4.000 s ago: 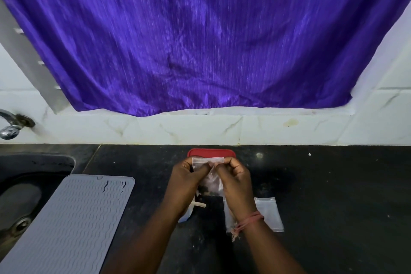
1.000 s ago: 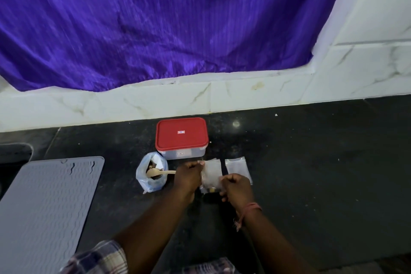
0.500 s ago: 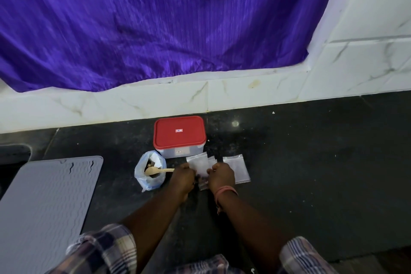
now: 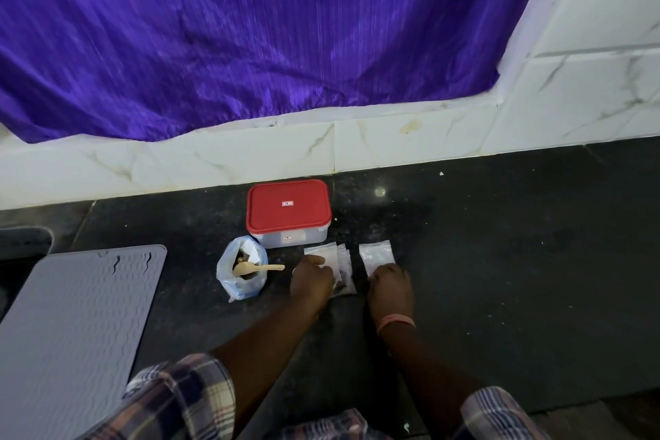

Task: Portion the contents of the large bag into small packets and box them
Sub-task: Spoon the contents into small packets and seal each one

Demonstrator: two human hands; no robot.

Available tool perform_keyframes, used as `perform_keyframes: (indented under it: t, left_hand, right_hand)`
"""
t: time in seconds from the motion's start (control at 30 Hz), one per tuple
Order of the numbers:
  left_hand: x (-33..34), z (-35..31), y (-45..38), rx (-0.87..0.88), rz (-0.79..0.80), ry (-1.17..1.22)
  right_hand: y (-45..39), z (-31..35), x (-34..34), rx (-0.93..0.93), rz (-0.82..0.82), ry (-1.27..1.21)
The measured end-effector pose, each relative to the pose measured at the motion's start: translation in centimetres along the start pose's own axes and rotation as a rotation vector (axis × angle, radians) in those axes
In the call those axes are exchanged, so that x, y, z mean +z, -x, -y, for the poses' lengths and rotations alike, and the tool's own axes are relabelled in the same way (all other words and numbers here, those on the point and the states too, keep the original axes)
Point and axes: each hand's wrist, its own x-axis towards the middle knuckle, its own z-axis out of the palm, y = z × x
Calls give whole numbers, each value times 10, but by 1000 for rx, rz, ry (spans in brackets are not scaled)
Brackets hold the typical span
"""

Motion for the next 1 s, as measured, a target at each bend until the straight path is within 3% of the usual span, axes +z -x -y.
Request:
perform_keyframes:
  t: [0.2,0.47,0.63,0.73,0.83,1.0]
  left_hand:
    - [15,-1,10,68,31,-14]
    - [38,4,15,91,35,6]
    - [30,8,15,88,94,60]
    - [16,3,15,65,168,227]
    - [-6,-13,14,37,139,436]
    - [-45,-8,12,75,23,363]
  right_hand:
    - [-10,-9,-3,-62,43,70]
    - [-18,-21,2,18,53,-104]
    - [-13,-9,-18,187,-180,-382]
    - [4,5,-21,63,-294,-275]
    - [26,30,-18,-209,-224,-217]
    - [43,58,-4,-356,-150,-231]
